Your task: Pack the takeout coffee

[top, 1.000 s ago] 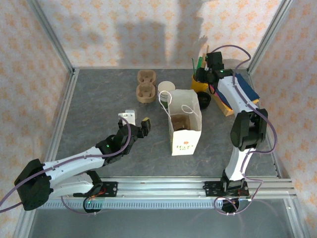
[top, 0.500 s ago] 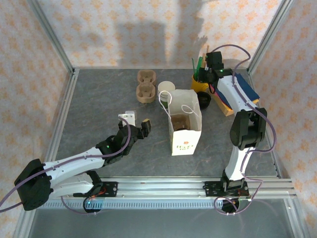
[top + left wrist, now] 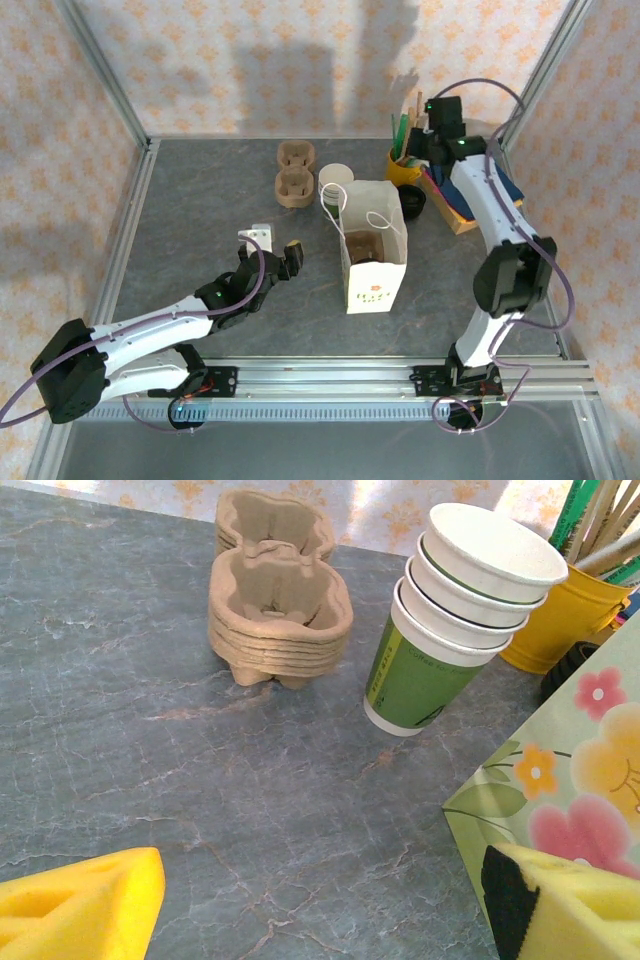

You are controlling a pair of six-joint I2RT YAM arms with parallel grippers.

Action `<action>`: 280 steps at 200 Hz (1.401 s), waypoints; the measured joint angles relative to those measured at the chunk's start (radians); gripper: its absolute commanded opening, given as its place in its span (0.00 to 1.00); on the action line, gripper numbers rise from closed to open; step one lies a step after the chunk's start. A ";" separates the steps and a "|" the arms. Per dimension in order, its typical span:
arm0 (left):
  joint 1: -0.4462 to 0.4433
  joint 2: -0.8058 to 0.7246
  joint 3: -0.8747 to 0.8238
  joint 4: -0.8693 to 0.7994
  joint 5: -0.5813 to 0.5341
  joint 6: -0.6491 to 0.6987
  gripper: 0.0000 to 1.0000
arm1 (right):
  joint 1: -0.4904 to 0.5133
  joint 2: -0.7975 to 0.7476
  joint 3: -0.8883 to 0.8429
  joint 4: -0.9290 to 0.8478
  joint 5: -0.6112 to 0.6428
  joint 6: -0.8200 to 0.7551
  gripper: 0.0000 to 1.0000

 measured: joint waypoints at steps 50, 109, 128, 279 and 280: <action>0.010 0.008 0.000 0.001 0.003 -0.005 0.84 | 0.000 -0.311 0.006 -0.035 -0.038 0.027 0.00; 0.013 0.046 0.000 0.008 0.000 -0.004 0.84 | 0.000 -0.573 0.042 -0.121 -0.154 0.102 0.00; 0.019 0.065 0.001 0.007 -0.009 -0.008 0.84 | 0.000 -0.608 0.061 -0.164 -0.224 0.122 0.00; 0.019 0.089 0.001 0.056 -0.042 -0.020 0.84 | 0.000 -0.570 0.158 -0.679 -0.396 0.215 0.00; 0.019 0.089 0.001 0.056 -0.042 -0.020 0.84 | 0.000 -0.570 0.158 -0.679 -0.396 0.215 0.00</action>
